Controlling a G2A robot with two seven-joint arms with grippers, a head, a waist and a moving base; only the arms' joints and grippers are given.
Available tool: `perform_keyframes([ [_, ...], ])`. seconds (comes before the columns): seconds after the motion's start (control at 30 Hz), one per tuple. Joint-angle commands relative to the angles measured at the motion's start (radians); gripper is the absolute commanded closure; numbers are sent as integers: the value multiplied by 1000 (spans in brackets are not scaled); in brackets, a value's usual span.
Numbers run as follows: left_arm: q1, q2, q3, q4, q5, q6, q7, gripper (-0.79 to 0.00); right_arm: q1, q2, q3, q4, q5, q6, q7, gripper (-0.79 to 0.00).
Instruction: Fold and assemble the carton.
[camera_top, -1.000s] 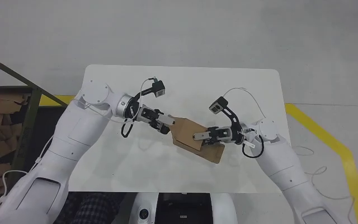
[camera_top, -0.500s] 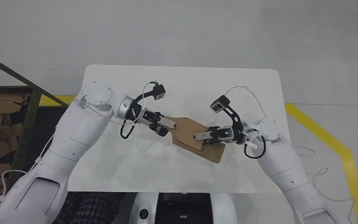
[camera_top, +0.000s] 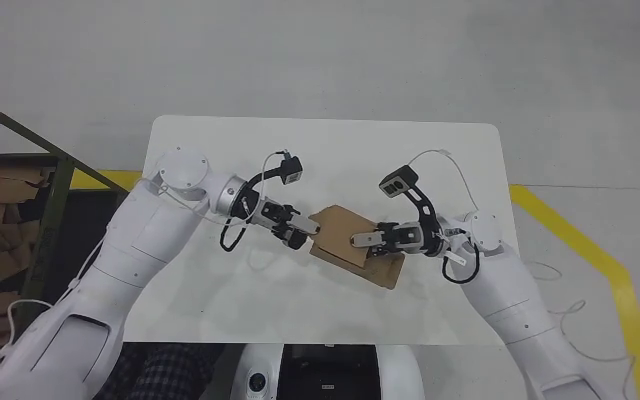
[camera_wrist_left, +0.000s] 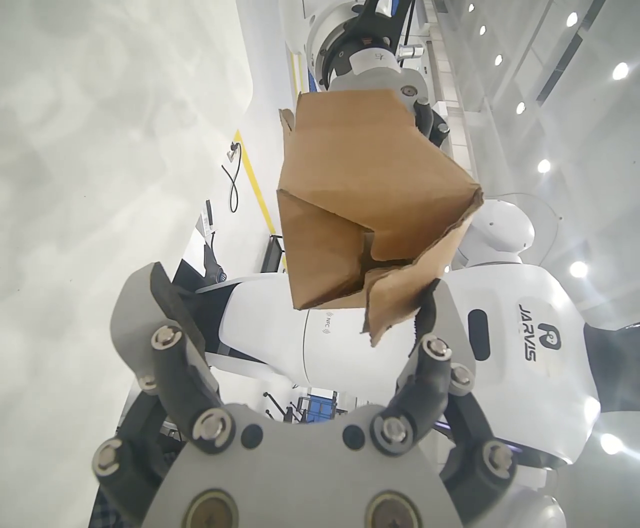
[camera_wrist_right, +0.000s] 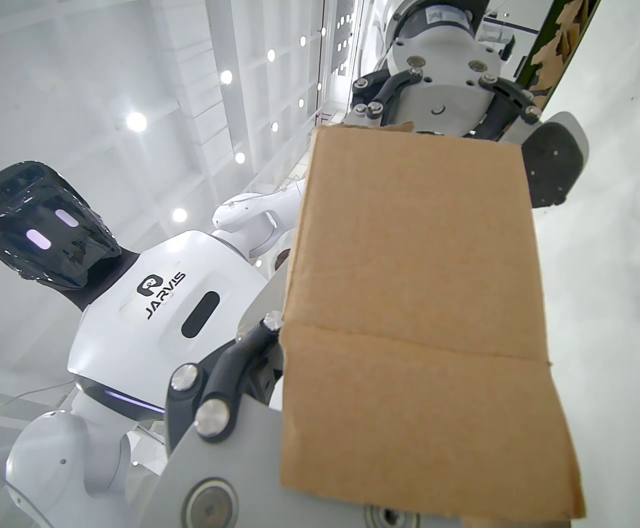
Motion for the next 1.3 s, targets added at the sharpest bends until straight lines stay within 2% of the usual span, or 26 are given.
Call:
perform_keyframes([
  [0.0, -3, -2, 7, 3, -6, 0, 0, -785, 0, -1, 2, -1, 9, -2, 1, 0],
  [0.67, -25, -10, 52, 34, -14, -11, 0, -785, -14, -7, -1, -32, 54, 24, 28, 0],
  [1.27, -43, -17, 78, 16, -12, -11, 0, -785, -11, -17, -12, -25, 51, 24, 28, 0],
])
